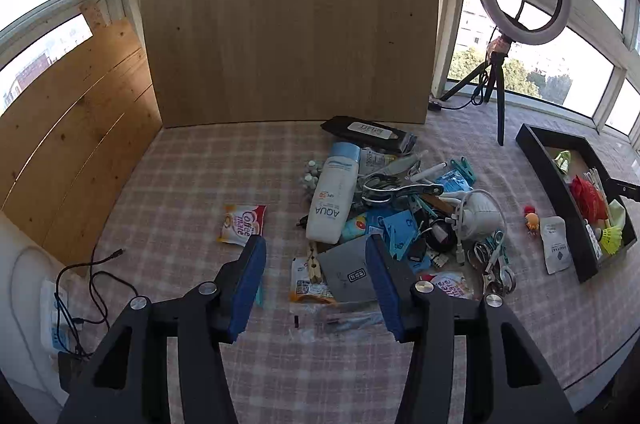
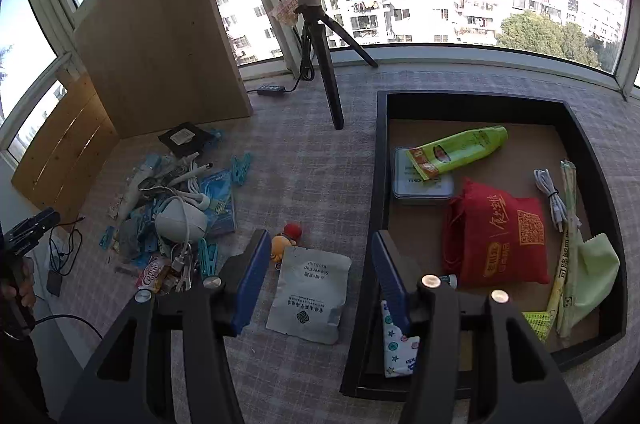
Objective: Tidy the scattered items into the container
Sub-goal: 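Move both grippers back over the pile, then grasp the white USB cable with the left gripper while the right gripper grasps the orange toy figure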
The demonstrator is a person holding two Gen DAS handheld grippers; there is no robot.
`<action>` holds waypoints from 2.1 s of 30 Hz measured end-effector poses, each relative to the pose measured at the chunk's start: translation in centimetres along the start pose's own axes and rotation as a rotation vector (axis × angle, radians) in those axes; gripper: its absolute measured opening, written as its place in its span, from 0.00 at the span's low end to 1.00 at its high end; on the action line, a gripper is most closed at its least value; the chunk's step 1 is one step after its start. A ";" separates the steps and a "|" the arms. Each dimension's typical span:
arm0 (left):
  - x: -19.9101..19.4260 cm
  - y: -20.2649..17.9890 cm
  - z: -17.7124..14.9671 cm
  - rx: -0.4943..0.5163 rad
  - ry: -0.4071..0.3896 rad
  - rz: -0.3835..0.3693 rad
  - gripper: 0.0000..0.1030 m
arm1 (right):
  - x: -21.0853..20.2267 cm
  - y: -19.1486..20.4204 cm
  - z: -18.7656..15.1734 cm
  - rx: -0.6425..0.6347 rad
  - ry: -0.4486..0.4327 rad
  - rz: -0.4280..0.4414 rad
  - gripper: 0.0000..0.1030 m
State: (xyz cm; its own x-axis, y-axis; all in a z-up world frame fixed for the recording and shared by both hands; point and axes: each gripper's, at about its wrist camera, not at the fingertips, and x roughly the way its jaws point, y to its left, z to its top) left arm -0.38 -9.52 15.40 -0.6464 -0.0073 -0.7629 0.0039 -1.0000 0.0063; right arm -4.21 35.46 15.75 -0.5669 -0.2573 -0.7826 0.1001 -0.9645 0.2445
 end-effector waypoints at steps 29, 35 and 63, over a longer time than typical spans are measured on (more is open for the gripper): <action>8.1 -13.5 -2.6 0.280 0.150 -0.314 0.48 | 7.1 4.9 -1.6 -0.060 0.166 0.068 0.44; 10.7 -12.8 -1.6 0.255 0.170 -0.320 0.40 | 8.8 6.0 -0.4 -0.104 0.186 0.047 0.42; 15.0 -14.6 0.2 0.335 0.276 -0.509 0.05 | 12.5 3.5 0.9 -0.069 0.255 0.023 0.35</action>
State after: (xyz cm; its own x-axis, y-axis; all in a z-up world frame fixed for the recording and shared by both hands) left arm -10.25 5.01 4.00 -0.2856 0.4210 -0.8609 -0.5158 -0.8246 -0.2322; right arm -11.69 28.91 7.36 -0.3399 -0.2777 -0.8985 0.1716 -0.9577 0.2311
